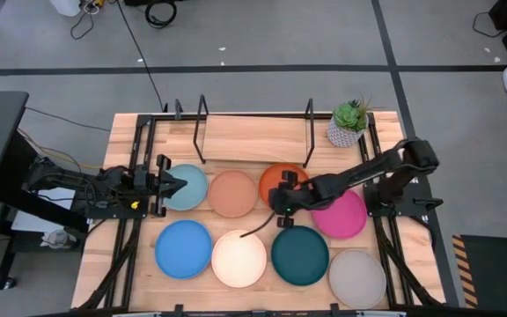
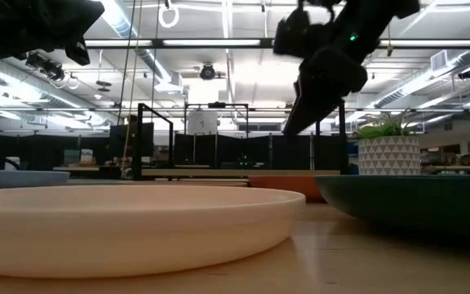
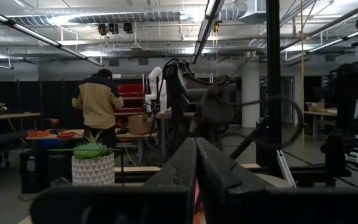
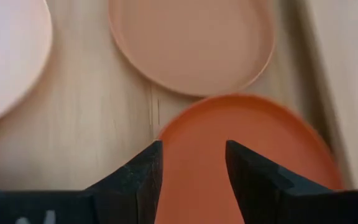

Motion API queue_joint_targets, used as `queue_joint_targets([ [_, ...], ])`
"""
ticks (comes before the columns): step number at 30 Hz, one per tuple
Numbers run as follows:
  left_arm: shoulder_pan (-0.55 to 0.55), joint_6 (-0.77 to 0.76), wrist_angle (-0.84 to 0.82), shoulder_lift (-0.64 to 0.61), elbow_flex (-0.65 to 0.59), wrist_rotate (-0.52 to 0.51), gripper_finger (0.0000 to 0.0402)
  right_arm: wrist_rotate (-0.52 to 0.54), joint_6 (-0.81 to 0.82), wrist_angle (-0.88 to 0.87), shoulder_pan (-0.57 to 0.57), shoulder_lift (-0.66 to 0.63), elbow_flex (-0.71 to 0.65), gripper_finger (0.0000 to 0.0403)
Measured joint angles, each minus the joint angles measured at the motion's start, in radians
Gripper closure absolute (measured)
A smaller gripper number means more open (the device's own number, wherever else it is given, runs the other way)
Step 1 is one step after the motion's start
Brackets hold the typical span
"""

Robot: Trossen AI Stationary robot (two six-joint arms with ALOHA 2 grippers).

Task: Place and stack plates onto a shelf
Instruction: Put the orange plate on the shelf

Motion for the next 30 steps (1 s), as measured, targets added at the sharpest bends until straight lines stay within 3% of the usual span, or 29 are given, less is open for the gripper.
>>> queue_joint_targets([
  [9, 0.000, 0.000, -0.005, 0.000, 0.000, 0.000, 0.0386, -0.169, 0.040, -0.135, -0.032, 0.159, 0.125, 0.0239],
  [18, 0.000, 0.000, -0.004, 0.000, 0.000, 0.000, 0.0386, -0.183, 0.041, -0.171, -0.032, 0.233, 0.168, 0.0260],
  [30, 0.000, 0.000, -0.006, 0.000, 0.000, 0.000, 0.0386, -0.218, 0.098, -0.193, -0.034, 0.245, 0.171, 0.0373],
])
